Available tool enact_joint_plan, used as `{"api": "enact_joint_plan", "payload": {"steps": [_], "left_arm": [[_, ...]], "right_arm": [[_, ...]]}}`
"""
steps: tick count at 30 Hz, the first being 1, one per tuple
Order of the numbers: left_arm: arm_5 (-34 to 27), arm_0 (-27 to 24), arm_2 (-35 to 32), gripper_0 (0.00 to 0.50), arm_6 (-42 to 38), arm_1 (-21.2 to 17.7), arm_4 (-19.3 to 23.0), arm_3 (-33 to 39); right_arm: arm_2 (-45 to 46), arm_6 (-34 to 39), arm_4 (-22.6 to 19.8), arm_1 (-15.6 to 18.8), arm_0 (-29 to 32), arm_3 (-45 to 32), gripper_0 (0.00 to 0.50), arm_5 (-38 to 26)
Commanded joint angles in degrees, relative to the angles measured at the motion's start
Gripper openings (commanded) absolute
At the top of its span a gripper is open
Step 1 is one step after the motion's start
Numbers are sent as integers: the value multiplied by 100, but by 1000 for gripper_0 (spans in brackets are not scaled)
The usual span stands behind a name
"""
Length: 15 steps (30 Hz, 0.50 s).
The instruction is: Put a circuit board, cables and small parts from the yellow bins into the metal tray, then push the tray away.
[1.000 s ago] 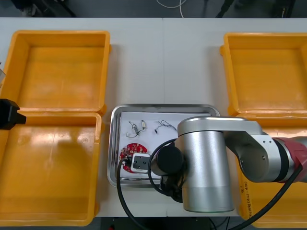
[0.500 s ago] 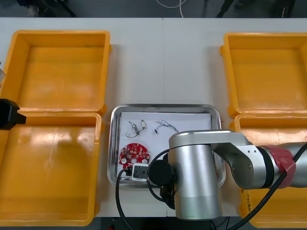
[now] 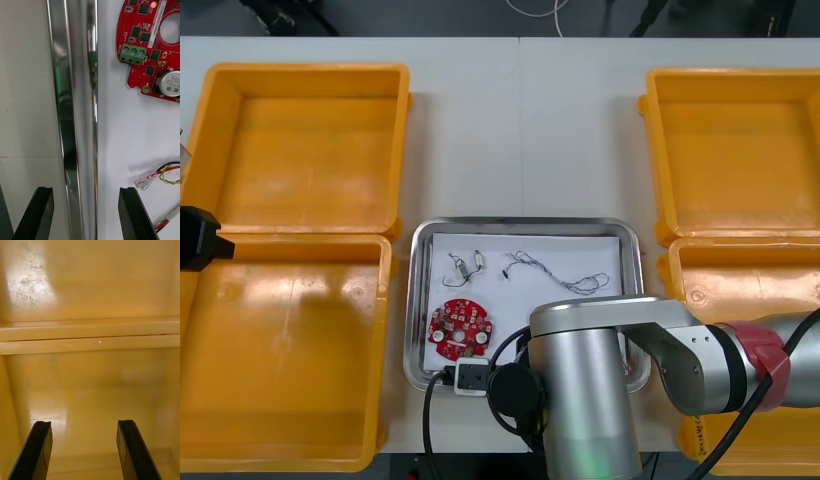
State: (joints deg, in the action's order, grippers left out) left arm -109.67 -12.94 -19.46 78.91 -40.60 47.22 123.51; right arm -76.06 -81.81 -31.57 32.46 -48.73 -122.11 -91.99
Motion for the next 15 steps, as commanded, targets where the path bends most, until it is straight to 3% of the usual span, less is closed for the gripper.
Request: {"api": "enact_joint_plan", "payload": {"steps": [1,15], "left_arm": [[-33,81,-102,500,511,-238,-55,164],[-33,81,-102,500,511,-238,-55,164]], "right_arm": [[-164,-125,248,-126,197,-59,500,67],[-181,-98,503,-609,355,548,500,85]]}}
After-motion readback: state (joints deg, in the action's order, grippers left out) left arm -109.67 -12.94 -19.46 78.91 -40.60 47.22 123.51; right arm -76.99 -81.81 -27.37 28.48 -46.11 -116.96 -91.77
